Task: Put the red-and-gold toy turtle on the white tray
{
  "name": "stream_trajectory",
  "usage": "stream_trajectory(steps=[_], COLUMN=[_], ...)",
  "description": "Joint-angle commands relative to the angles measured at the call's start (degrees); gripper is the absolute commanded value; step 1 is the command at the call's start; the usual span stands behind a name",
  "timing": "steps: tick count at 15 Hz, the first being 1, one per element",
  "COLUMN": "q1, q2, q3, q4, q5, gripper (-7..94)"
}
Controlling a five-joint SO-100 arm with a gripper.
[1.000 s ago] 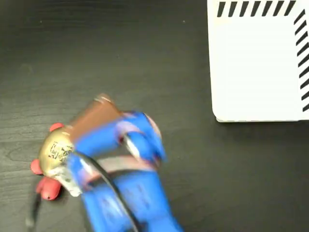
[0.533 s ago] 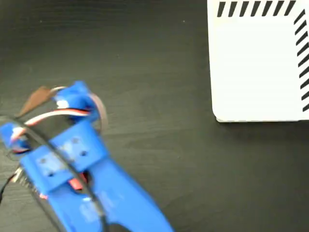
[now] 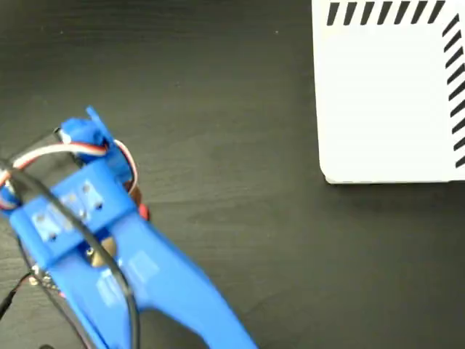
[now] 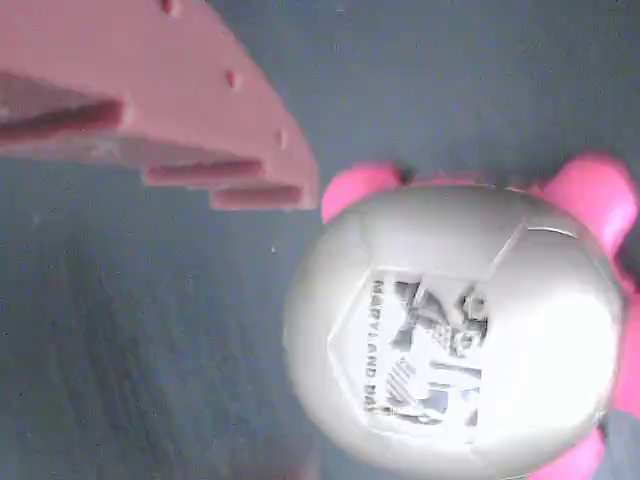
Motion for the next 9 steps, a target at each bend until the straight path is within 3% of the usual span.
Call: stream_trajectory(steps=[1,3,9], q1=[0.7,0.79,-0.09], q2=[1.58,1.93,5.27], q3=[-2.64,0.0,10.02], q4=[0.7,0.7,-4.57], q5=[-1.58,-2.72,0.53], gripper=[43,56,56])
